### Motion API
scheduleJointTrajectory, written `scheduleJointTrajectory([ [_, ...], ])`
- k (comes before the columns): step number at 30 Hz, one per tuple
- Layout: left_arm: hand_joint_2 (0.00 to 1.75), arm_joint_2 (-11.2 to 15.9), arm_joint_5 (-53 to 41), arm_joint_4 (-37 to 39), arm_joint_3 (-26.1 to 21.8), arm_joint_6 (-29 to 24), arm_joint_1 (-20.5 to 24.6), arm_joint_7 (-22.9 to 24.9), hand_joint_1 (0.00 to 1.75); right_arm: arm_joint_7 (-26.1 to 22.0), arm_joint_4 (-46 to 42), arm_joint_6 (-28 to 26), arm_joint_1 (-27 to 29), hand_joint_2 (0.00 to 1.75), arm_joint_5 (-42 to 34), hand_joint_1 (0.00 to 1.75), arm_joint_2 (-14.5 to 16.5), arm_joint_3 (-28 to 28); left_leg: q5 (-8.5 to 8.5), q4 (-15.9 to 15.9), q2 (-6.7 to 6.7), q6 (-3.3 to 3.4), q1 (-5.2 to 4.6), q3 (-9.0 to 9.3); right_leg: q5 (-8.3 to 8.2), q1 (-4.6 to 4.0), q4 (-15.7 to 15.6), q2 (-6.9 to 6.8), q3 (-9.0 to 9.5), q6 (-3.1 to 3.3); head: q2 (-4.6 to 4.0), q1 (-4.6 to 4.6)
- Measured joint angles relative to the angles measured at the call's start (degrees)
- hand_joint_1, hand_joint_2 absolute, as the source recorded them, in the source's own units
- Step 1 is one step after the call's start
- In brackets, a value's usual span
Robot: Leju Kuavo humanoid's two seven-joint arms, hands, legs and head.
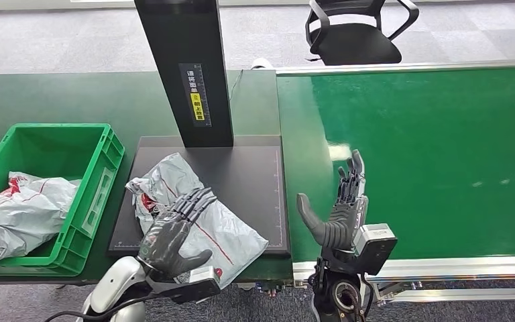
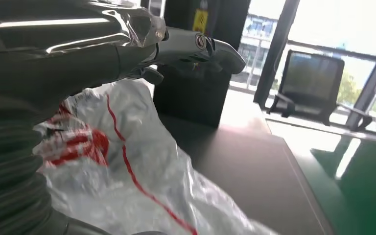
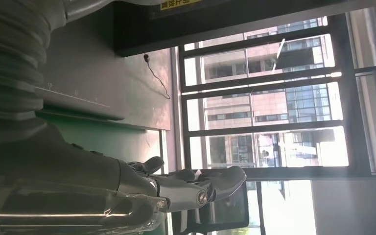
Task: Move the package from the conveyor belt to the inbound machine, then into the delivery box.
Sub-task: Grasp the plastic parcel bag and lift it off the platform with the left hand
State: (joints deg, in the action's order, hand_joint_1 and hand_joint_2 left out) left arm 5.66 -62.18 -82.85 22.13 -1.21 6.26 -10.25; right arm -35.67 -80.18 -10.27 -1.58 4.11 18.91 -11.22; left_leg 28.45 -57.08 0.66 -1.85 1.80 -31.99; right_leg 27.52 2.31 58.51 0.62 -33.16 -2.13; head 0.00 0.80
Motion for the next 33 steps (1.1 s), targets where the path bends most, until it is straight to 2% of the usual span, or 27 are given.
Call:
scheduleJointTrajectory([
  [8,1.75,-1.7,-0.4,9.7,2.5,2.5,2.9,0.7,0.0,0.3,1.4,0.5,-0.9,1.75,0.0,0.0,0.1,-0.8,0.0,0.0,0.0,0.0,0.0,0.01,0.0,0.0,0.0,0.0,0.01,0.0,0.0,-0.02],
  [18,1.75,-1.8,-2.9,17.5,3.9,3.4,6.4,2.0,0.0,0.9,2.3,0.8,-1.0,1.75,-0.4,0.0,0.1,-1.6,0.0,0.0,-0.01,0.0,0.0,0.1,0.0,0.0,0.0,-0.01,0.14,0.0,0.0,-0.02],
  [20,1.75,-1.8,-3.2,18.2,4.1,3.4,6.9,2.0,0.05,0.9,2.3,1.0,-1.0,1.75,-0.5,0.0,0.1,-1.7,0.0,0.0,-0.01,0.0,0.0,0.17,0.0,0.0,0.0,-0.01,0.2,0.0,0.0,-0.02],
  [22,1.75,-1.8,-3.4,18.8,4.4,3.4,7.3,2.1,0.24,1.0,2.3,1.2,-1.0,1.75,-0.5,0.0,0.1,-1.8,-0.01,0.0,-0.02,0.0,0.0,0.23,0.0,0.0,0.0,-0.01,0.26,0.0,0.0,-0.02],
  [26,1.75,-1.8,-3.8,19.9,4.7,2.9,7.9,2.2,1.38,1.1,2.3,1.5,-1.0,1.75,-0.6,0.0,0.1,-1.9,-0.02,0.0,-0.02,0.01,0.0,0.31,-0.01,0.0,0.0,-0.01,0.33,0.01,0.0,-0.02],
  [29,1.75,-1.9,-4.1,20.4,4.9,1.7,7.9,2.5,1.63,1.2,2.3,1.9,-1.0,1.75,-0.9,0.0,0.1,-1.9,-0.05,0.0,-0.02,0.01,0.0,0.32,-0.02,0.0,0.0,-0.01,0.33,0.02,0.0,-0.01],
  [33,1.75,-2.0,-4.5,20.8,5.2,-0.4,7.8,2.9,1.74,1.3,2.3,2.4,-0.9,1.75,-1.1,0.0,0.1,-1.9,-0.07,0.0,-0.02,0.01,0.0,0.32,-0.06,0.0,0.0,-0.01,0.33,0.03,0.0,-0.01],
])
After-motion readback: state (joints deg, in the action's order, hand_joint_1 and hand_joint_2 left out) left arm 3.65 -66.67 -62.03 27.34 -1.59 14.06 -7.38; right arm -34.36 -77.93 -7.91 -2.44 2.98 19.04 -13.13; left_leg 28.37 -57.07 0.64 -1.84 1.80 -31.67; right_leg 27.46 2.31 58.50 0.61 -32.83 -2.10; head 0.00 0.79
